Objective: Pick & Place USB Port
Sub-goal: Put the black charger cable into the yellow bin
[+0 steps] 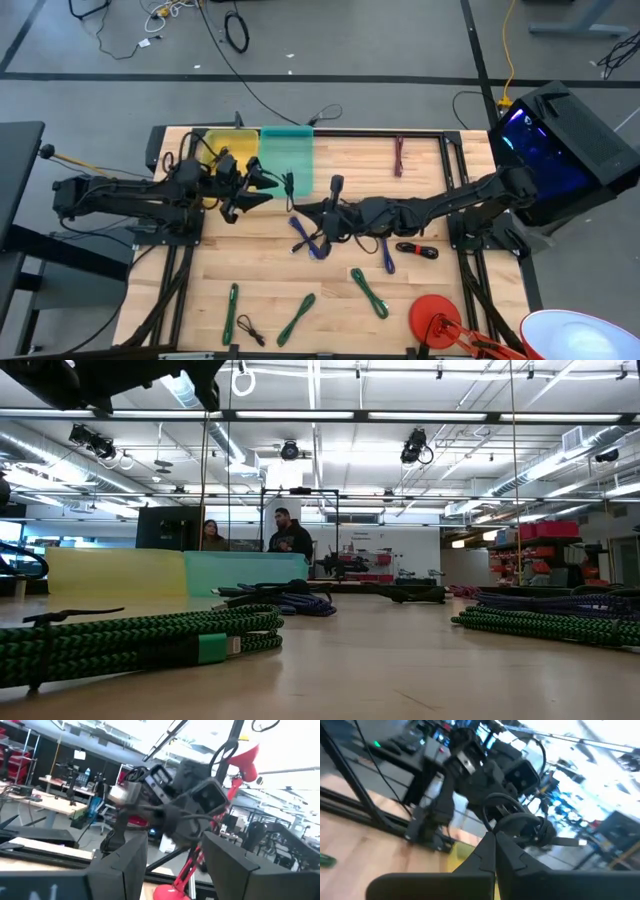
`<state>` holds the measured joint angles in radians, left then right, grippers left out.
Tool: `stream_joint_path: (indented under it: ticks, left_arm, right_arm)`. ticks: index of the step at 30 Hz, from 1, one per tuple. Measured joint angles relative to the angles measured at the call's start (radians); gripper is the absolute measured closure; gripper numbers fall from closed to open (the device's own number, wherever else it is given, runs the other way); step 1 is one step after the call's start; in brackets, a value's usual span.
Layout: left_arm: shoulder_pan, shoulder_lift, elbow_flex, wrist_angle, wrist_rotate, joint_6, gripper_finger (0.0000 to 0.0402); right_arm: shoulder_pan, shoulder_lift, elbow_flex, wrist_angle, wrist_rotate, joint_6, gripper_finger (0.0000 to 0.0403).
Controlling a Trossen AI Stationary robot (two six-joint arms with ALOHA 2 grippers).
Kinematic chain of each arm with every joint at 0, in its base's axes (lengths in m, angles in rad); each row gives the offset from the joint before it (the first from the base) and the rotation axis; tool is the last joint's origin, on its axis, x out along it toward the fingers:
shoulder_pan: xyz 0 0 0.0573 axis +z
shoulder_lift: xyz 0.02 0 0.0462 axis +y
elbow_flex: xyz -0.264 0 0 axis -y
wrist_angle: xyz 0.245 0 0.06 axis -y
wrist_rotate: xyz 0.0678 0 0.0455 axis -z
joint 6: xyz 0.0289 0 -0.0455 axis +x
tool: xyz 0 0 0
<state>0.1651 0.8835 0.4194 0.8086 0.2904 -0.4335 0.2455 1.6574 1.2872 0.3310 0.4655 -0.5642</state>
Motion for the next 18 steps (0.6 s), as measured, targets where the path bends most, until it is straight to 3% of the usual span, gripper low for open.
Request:
stream_joint_path:
  ticks: [12,18]
  left_arm:
    - [0.001,0.059,-0.001,0.083,-0.026,-0.115,0.0209]
    - [0.001,0.142,-0.001,0.23,-0.006,-0.171,0.0209]
  right_arm:
    - [0.003,0.073,-0.002,0.172,0.002,-0.181,0.0403]
    - [0.0,0.08,-0.002,0.182,0.013,-0.199,0.0403]
